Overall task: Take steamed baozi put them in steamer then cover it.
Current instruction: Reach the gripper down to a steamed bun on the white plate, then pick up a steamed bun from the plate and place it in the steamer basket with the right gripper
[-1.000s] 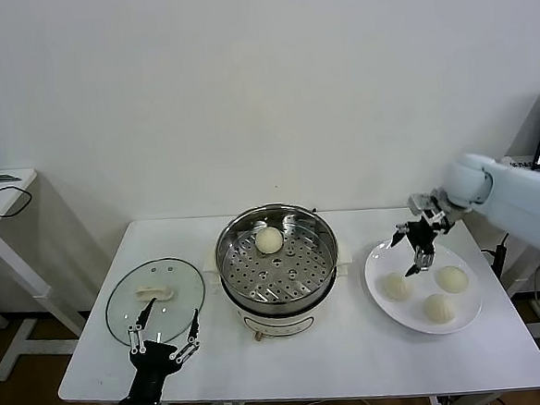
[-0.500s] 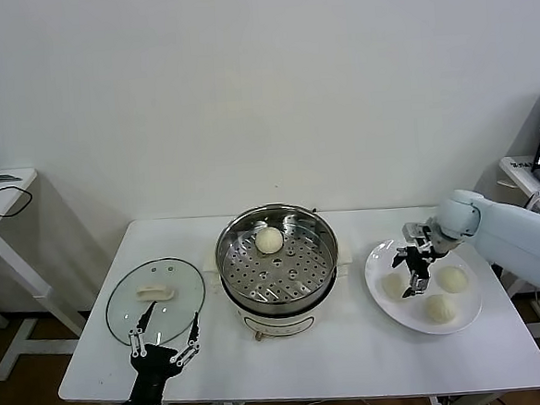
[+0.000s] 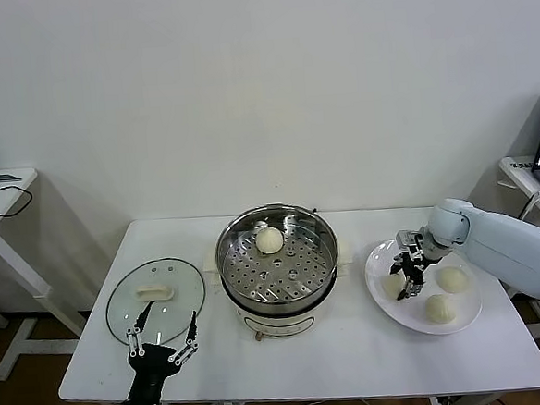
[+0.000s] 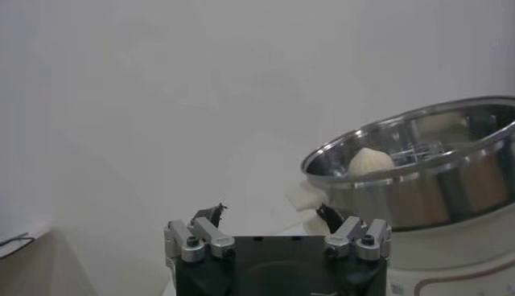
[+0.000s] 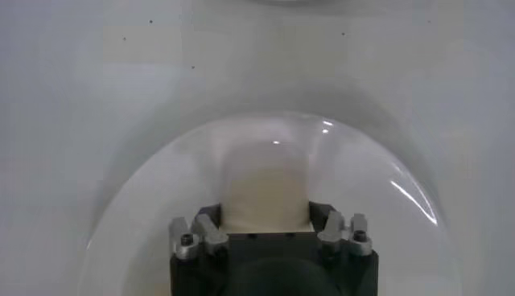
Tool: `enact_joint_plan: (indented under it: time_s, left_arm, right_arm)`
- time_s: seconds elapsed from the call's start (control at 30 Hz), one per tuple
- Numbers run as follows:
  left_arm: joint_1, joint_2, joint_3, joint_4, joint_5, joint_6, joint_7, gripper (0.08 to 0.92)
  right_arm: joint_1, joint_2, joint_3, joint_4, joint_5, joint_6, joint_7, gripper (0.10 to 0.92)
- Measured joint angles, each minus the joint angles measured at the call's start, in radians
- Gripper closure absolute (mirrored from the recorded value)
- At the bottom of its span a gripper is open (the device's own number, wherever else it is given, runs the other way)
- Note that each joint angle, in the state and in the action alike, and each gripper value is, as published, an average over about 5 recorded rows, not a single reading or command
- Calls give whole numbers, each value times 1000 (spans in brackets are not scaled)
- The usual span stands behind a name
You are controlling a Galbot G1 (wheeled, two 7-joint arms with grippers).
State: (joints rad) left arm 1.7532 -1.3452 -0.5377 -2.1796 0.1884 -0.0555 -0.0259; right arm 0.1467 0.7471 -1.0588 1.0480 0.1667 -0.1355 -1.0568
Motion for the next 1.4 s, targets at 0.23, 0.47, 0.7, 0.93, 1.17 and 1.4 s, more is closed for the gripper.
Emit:
enact_joint_plan:
  time_s: [0.23, 0.47, 0.7, 0.93, 1.17, 1.4]
  left_arm:
    - [-5, 7, 6, -3, 0, 2, 0, 177]
    - [-10, 10, 11, -11, -1, 2, -1, 177]
    - [-7, 7, 13, -16, -1, 1, -2, 177]
    - [-3, 5, 4, -17, -1, 0, -5, 177]
    - [-7, 4, -1, -12, -1, -2, -5, 177]
    - [-9, 6, -2, -14, -2, -4, -6, 177]
  right_arm:
    - [184, 19, -74, 44, 46, 21, -96, 374]
    - [436, 101, -207, 112, 177, 5, -171, 359]
    - [592, 233, -323, 186, 328, -48, -164, 353]
    - [641, 372, -409, 221, 424, -111, -89, 347]
    - [642, 499, -468, 218, 478, -171, 13, 347]
    - [620, 595, -503, 192, 511, -210, 88, 347]
